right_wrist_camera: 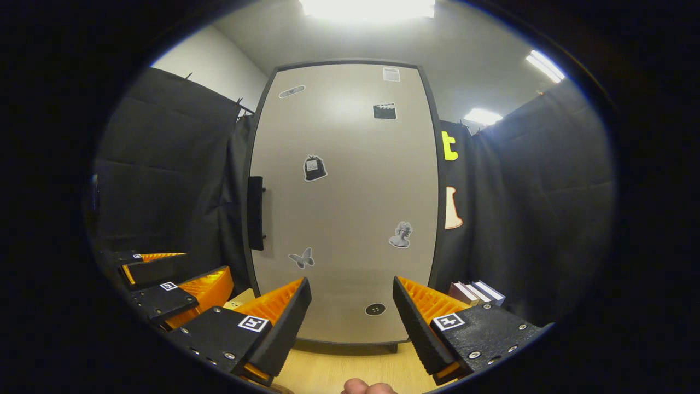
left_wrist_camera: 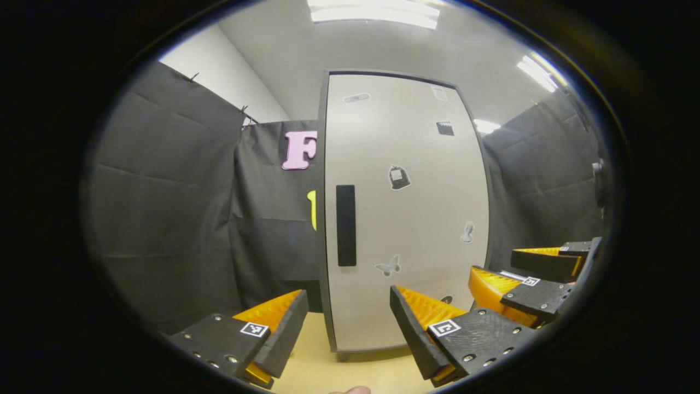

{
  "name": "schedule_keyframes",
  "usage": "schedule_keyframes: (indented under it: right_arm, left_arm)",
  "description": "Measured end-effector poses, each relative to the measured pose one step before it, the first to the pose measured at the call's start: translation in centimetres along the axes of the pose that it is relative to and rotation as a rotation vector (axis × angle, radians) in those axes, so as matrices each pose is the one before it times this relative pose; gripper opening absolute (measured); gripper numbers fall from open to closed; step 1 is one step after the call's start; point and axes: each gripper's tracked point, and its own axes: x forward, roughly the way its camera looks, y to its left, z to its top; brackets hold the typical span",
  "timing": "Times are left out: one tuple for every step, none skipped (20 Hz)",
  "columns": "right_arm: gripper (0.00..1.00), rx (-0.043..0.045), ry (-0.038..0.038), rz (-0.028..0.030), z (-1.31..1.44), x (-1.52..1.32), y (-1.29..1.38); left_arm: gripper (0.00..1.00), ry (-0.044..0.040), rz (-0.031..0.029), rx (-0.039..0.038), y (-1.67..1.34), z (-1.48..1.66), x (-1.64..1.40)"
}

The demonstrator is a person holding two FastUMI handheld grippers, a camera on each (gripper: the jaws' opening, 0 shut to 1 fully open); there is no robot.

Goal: Open the cabinet door with the right hand, grasp the bottle in the cabinet with the left hand and place it on the coaster, then close the cabinet door with the right hand.

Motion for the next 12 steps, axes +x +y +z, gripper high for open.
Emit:
schedule_keyframes:
  right_arm:
    - [0.93,0.00002,0.003,0.00019,-0.061,0.242,0.054]
    - [0.93,0.00169,0.00188,0.00139,0.031,0.274,0.075]
    - [0.93,0.00152,0.00011,0.00234,0.032,0.308,0.139]
    - [0.93,-0.00187,0.00075,0.00228,0.058,0.301,0.11]
    - [0.93,-0.00511,0.00108,0.00072,-0.027,0.33,0.076]
    - [0.93,-0.00387,0.00046,0.00204,0.066,0.41,0.153]
    - [0.93,0.00014,-0.00231,0.00685,0.129,0.381,0.312]
    - [0.93,-0.00063,-0.00214,0.00736,0.238,0.446,0.334]
    - [0.93,-0.00008,-0.00221,0.00735,0.197,0.407,0.361]
    - [0.93,0.00031,-0.00307,0.00912,0.293,0.439,0.495]
    - [0.93,0.00047,-0.00346,0.01358,0.265,0.504,0.62]
    - [0.93,-0.00093,-0.00336,0.01648,0.279,0.497,0.725]
  left_arm:
    - [0.92,0.00194,0.00332,-0.00087,0.246,-0.079,-0.006]
    - [0.9,0.00089,0.00355,0.00001,0.24,-0.088,0.005]
    - [0.9,0.00159,0.00338,0.00304,0.222,0.002,-0.084]
    - [0.89,0.00238,0.00206,0.00426,0.258,-0.196,-0.083]
    - [0.89,0.00342,0.00387,0.00453,0.226,-0.122,-0.096]
    - [0.89,0.00518,0.00249,0.00228,0.231,-0.249,-0.03]
    - [0.89,0.00277,0.0022,-0.0027,0.293,-0.11,-0.194]
    - [0.9,0.00351,0.00477,-0.00144,0.386,-0.128,-0.275]
    - [0.9,0.00066,0.00351,-0.00197,0.331,-0.119,-0.199]
    - [0.89,0.00065,0.00703,-0.00034,0.409,-0.101,-0.224]
    - [0.89,0.00036,0.00668,0.00023,0.59,-0.081,-0.379]
    - [0.89,0.00249,0.00575,-0.00057,0.331,-0.15,-0.364]
